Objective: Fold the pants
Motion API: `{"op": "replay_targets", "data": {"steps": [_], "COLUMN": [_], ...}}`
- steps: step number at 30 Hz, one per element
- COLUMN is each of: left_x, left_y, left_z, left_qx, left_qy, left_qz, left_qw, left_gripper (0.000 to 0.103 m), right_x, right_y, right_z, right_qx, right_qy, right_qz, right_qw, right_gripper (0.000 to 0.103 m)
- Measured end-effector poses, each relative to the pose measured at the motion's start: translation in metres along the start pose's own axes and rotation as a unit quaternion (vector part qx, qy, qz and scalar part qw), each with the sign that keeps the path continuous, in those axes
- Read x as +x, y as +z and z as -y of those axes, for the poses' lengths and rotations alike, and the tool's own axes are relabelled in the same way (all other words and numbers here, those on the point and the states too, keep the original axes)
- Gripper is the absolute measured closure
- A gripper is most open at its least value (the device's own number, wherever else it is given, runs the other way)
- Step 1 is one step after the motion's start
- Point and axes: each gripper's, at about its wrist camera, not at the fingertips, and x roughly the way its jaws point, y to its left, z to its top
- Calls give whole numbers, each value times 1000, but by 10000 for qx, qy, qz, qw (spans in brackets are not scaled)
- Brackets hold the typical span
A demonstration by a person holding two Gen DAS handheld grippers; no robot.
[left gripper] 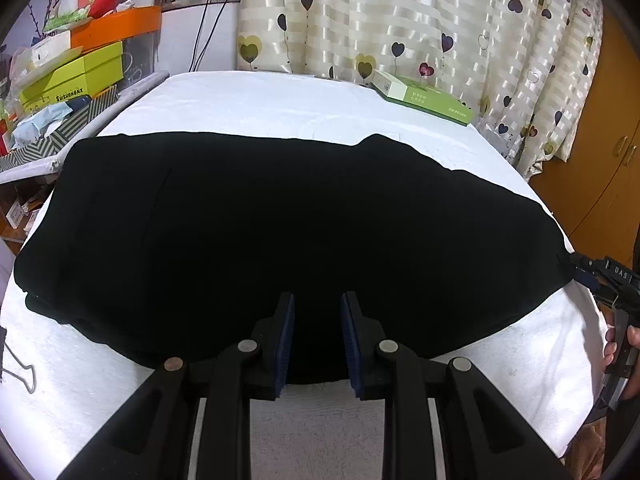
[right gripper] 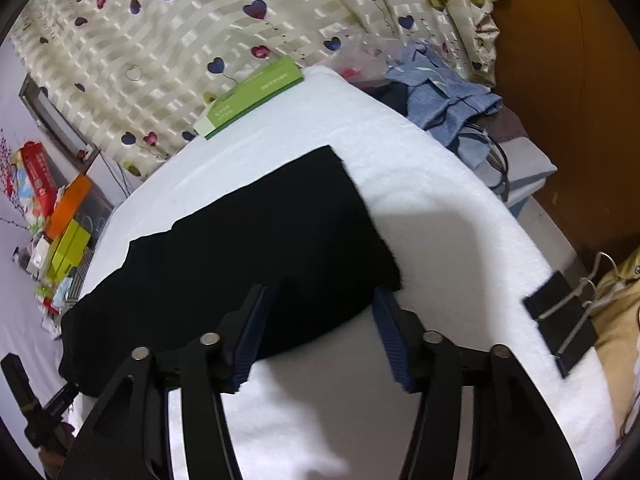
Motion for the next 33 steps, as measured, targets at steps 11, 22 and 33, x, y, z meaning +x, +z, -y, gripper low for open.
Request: {"op": "replay_targets", "data": {"steps": [11,22,33], "left_x": [0,0,1], "left_y": [-3,-4,3], "left_z": [2,3,5], "left_qx": [39,-12,-167], "left_qy": [58,91,114], "left_qz": [116,170,-2], "left_qw": [9999,9998,9998], "left_gripper": [74,71,71], "right_x": [19,34,5], "right_y": [6,17,31], "right_z": [-14,-10,-38], "right_qx": [48,360,27], "right_qy": [526,322,934], "right_qz": [-32,-11,292], "right_qw": [9986,9988,9952], "right_gripper": [45,91,93]}}
